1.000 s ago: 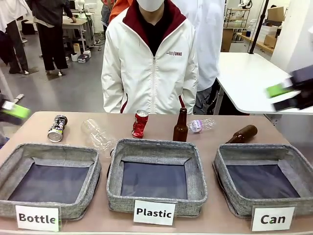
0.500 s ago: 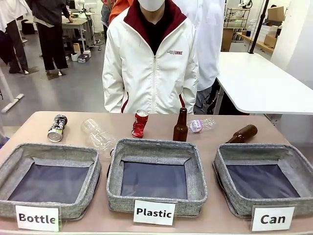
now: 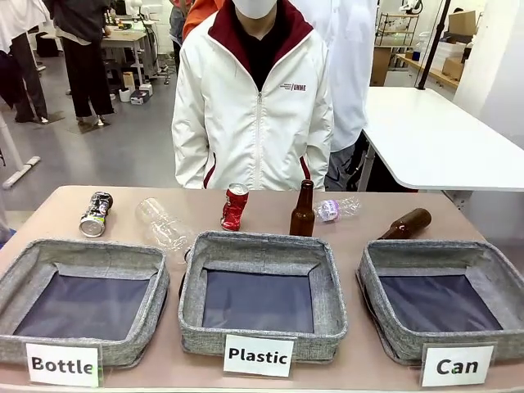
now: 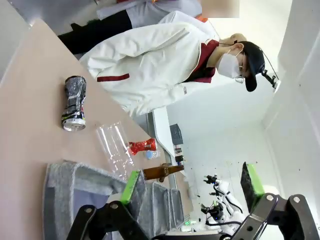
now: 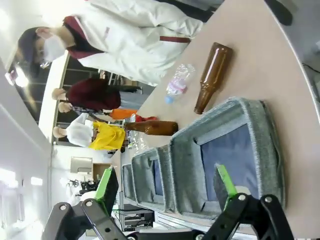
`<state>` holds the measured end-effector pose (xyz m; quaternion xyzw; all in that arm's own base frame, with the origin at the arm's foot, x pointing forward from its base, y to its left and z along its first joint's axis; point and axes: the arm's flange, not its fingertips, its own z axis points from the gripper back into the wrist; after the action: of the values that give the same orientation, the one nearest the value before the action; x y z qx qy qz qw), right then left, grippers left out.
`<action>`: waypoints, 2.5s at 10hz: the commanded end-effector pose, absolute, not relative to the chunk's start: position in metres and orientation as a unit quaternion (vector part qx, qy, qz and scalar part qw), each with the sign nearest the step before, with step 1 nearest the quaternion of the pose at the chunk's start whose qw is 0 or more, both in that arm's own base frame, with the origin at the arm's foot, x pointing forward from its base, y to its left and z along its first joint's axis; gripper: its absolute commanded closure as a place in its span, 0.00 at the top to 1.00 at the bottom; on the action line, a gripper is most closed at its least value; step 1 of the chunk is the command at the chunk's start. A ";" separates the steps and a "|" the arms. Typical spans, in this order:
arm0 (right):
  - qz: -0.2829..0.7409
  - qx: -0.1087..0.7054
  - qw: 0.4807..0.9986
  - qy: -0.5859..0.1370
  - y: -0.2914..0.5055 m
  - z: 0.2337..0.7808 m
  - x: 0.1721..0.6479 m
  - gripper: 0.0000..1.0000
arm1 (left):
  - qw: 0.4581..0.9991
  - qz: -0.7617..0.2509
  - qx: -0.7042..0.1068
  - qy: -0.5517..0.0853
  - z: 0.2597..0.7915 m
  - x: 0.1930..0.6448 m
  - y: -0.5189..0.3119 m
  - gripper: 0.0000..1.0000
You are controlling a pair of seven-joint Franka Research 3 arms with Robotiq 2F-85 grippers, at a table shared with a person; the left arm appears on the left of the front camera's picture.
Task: Sort the can waste into the basket.
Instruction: Pick up the can waste from the table and place it in the right Fabric basket.
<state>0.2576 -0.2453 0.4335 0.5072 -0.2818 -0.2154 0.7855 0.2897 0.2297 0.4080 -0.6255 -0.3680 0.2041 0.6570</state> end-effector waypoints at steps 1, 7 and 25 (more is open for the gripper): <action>-0.198 0.514 0.778 -0.301 -0.246 0.439 0.253 1.00 | 0.665 0.185 -0.620 -0.373 0.411 0.280 0.234 1.00; -0.198 0.514 0.778 -0.301 -0.246 0.439 0.253 1.00 | 0.855 0.061 -0.414 -0.306 0.493 0.338 0.190 1.00; -0.198 0.514 0.778 -0.301 -0.246 0.439 0.253 1.00 | 0.962 -0.164 -0.022 -0.216 0.400 0.574 -0.019 1.00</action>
<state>0.2514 -0.2444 0.4395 0.5110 -0.2873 -0.2084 0.7829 0.5602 -0.0182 0.3965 -0.0219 -0.2255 -0.1791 0.9574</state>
